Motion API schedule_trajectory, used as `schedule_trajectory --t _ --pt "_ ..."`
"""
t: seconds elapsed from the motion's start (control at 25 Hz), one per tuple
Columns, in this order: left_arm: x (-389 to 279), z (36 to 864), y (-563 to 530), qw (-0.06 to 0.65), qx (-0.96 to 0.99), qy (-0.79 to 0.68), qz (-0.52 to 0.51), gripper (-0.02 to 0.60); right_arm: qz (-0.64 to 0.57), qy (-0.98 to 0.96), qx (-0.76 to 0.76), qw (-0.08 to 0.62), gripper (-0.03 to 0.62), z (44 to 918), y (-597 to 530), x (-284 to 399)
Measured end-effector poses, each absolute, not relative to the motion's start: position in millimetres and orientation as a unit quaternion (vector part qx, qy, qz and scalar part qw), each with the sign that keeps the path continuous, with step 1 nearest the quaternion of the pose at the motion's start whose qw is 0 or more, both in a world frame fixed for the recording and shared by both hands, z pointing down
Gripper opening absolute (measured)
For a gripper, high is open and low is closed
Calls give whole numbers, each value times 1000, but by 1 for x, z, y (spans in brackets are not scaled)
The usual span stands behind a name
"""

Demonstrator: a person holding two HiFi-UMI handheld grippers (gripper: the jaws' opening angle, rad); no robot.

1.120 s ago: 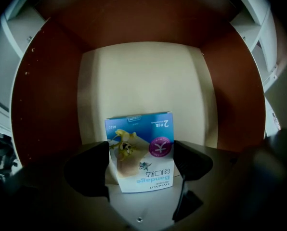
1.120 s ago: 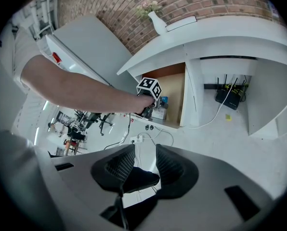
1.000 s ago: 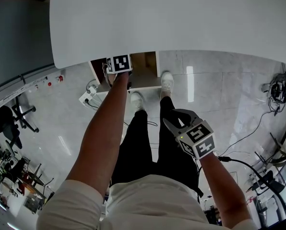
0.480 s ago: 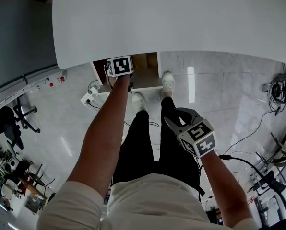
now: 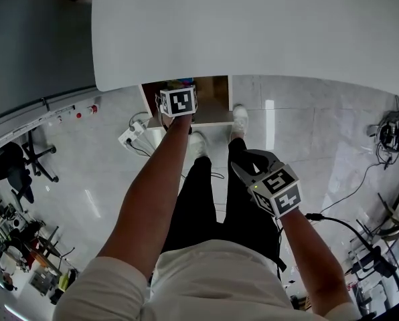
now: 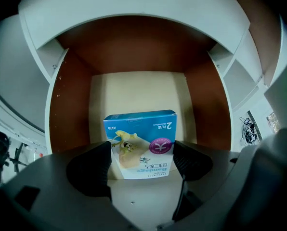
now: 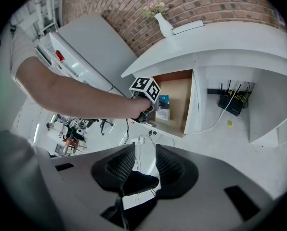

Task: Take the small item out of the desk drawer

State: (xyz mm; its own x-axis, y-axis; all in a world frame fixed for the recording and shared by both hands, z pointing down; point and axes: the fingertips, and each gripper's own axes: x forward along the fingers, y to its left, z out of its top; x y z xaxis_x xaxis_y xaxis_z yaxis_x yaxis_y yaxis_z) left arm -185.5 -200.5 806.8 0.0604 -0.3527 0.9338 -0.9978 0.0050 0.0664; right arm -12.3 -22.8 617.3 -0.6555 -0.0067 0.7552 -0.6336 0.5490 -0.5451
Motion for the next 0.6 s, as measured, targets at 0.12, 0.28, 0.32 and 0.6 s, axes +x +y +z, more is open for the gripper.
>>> schedule_trajectory --t 0.12,0.28,0.32,0.6 --pt "-185 794 -195 415 599 -572 377 391 427 -804 197 364 149 611 -20 -14" --pt "-187 774 -191 400 608 -570 380 393 424 -806 192 366 149 603 -20 -19" --pt "-185 771 -190 400 612 -568 378 391 423 -806 190 367 149 602 -20 -19" --pt "-184 754 -185 389 622 -565 377 393 417 -810 184 370 149 595 -22 -22"
